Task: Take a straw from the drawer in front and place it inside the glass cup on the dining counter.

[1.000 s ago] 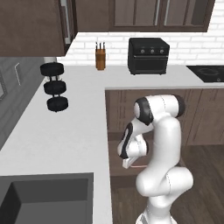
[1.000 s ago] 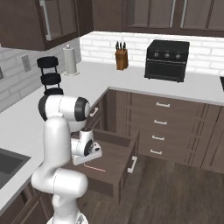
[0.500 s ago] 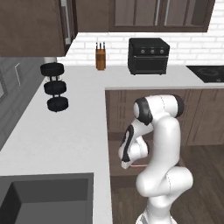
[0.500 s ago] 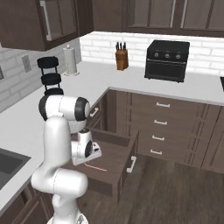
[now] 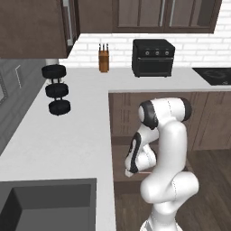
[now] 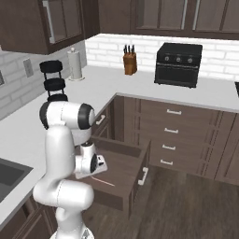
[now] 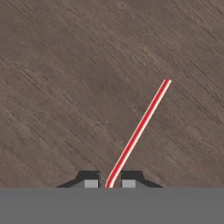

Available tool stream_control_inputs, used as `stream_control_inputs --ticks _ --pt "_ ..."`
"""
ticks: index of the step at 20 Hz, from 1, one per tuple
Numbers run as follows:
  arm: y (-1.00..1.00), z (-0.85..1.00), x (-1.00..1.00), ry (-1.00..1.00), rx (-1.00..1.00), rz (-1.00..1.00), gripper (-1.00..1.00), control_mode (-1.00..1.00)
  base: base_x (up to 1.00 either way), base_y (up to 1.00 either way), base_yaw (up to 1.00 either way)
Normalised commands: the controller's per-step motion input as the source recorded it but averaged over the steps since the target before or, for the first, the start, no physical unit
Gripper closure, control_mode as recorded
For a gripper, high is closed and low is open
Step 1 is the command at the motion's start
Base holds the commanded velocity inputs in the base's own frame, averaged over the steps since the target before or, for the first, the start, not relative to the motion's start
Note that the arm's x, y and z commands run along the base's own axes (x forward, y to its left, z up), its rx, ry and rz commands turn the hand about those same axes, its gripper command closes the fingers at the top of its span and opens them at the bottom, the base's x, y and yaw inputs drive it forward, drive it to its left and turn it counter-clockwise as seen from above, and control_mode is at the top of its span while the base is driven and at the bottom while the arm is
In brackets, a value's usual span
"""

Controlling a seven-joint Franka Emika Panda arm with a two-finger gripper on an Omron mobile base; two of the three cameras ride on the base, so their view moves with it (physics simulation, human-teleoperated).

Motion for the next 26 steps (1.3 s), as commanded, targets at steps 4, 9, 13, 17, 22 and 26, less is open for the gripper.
stream_control_inputs --ticks 4,9,13,17,22,26 --pt "-0.09 0.40 0.01 0.08 0.09 -0.12 1.00 -1.00 0.00 0.00 0.00" --pt "0.00 0.94 0.04 0.03 0.12 -0.11 1.00 -1.00 0.00 0.00 0.00" --pt "-0.04 1.00 0.35 0.00 0.06 -0.06 1.00 -1.00 0.00 0.00 0.00" --pt "-0.35 1.00 0.58 0.00 0.00 -0.01 1.00 -1.00 0.00 0.00 0.00" --pt "-0.75 1.00 0.55 0.15 0.01 0.00 1.00 -1.00 0.00 0.00 0.00" --pt "-0.72 1.00 0.52 0.32 0.11 -0.02 1.00 -1.00 0.00 0.00 0.00"
